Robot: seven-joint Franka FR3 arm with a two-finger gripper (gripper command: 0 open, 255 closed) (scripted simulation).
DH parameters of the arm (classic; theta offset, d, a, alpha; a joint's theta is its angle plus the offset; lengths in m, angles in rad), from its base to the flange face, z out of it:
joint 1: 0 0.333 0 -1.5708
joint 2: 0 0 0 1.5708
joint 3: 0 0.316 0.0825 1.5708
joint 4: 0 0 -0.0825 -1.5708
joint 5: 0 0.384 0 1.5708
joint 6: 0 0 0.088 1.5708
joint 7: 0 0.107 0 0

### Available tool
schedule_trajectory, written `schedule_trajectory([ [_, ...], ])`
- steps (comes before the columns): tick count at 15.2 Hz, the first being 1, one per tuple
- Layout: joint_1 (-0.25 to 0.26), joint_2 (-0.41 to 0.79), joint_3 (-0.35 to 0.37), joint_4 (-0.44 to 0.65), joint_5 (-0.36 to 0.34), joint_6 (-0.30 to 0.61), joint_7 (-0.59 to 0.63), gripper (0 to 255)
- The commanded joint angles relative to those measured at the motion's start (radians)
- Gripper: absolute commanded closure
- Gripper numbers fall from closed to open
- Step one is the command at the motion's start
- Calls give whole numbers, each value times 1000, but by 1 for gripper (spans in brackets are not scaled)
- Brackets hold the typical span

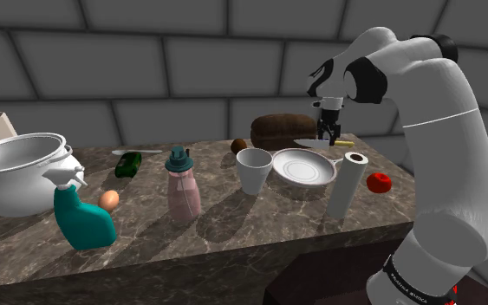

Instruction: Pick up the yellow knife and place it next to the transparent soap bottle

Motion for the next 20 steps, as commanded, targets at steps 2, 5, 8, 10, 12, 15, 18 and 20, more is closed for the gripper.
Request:
schedule_trajectory([
  [2, 1, 10, 6, -22, 9, 30, -5, 0],
  [5, 1, 10, 6, -22, 9, 30, -5, 0],
  [8, 1, 10, 6, -22, 9, 30, -5, 0],
  [10, 1, 10, 6, -21, 9, 30, -5, 0],
  [12, 1, 10, 6, -21, 9, 30, -5, 255],
  [15, 1, 10, 6, -21, 9, 30, -5, 255],
  [18, 1, 10, 6, -21, 9, 30, -5, 255],
  [20, 1, 10, 6, -22, 9, 30, -5, 255],
])
